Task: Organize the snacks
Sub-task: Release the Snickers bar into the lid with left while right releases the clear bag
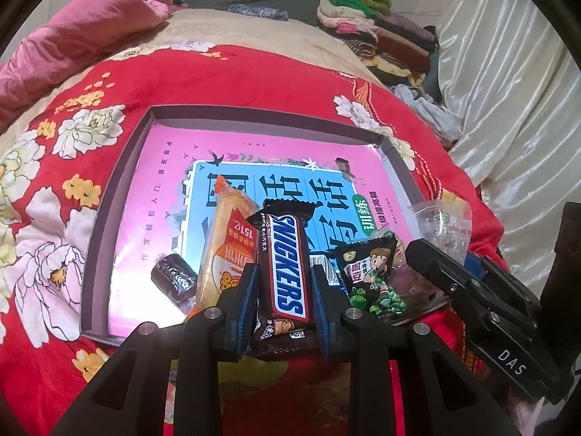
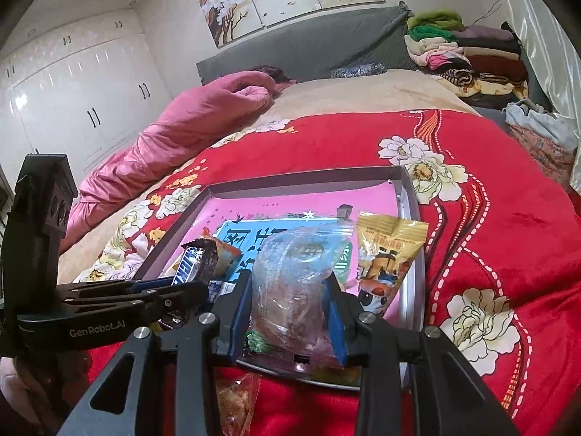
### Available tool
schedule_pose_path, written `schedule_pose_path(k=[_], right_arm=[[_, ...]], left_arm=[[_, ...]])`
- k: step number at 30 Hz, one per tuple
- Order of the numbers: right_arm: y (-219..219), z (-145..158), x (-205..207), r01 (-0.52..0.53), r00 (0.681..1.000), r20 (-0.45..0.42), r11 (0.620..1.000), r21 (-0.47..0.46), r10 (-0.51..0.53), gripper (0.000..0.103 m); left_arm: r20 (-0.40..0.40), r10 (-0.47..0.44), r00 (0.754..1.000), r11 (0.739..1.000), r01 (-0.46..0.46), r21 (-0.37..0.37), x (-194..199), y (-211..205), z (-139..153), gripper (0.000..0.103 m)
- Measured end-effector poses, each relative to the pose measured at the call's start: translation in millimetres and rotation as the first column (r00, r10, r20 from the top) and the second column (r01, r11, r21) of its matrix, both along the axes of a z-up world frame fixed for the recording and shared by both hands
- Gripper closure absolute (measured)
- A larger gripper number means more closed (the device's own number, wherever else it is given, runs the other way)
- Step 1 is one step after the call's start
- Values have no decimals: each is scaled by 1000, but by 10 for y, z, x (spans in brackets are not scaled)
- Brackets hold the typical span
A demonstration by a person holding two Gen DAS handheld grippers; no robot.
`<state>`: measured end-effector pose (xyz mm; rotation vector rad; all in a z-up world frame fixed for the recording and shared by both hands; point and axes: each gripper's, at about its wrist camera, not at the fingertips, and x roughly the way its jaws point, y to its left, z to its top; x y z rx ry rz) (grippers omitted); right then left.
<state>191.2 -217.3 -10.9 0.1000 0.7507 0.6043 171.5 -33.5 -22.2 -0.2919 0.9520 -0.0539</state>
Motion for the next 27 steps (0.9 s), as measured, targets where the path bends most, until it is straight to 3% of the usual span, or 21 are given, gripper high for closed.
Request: schedule_pose_path(k=[20,27], right_arm=[[-125,105,-33,26,999,42,999,21,-27,49],[-135,158,-64,23,998,65,999,31,-25,48]], left_arm=[[-2,3,1000,1000,-3,-5,-9,51,35,71],[9,9,1000,1000,-9,-9,-41,75,99,62]])
